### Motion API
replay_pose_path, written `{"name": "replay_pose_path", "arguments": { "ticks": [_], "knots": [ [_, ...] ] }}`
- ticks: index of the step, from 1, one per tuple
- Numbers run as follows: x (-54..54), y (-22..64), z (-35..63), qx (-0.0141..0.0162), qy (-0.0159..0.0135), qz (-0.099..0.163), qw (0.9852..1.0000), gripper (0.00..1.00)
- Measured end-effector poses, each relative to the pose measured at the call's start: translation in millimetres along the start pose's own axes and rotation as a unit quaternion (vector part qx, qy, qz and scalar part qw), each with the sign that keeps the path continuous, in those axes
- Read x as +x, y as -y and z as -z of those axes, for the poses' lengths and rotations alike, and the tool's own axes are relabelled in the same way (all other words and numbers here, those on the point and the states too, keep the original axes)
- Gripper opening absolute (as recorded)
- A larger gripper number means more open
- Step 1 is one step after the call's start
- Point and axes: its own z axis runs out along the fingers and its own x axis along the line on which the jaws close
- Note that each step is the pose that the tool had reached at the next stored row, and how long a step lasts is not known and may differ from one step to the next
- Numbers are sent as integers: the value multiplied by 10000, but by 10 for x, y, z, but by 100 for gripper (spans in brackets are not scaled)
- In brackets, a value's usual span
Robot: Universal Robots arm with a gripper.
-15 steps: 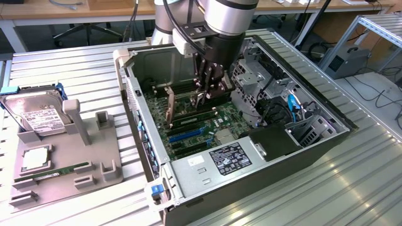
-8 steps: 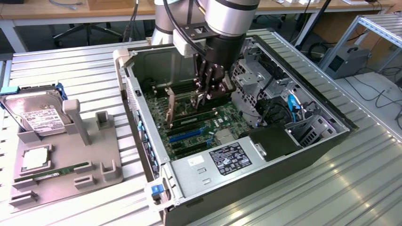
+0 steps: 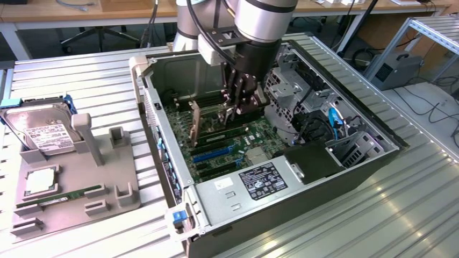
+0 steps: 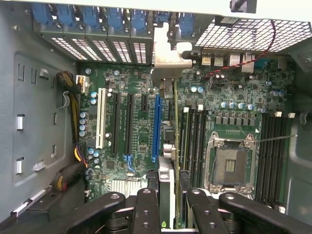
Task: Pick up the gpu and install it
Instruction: 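Insert the gpu into the slot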
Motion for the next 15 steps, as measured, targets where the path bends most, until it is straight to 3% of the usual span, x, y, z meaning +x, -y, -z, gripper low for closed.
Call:
{"name": "replay_pose_path", "arguments": {
  "ticks": [15],
  "knots": [
    [39, -3, -2, 0, 0, 0, 10000, 27]
  ]
}}
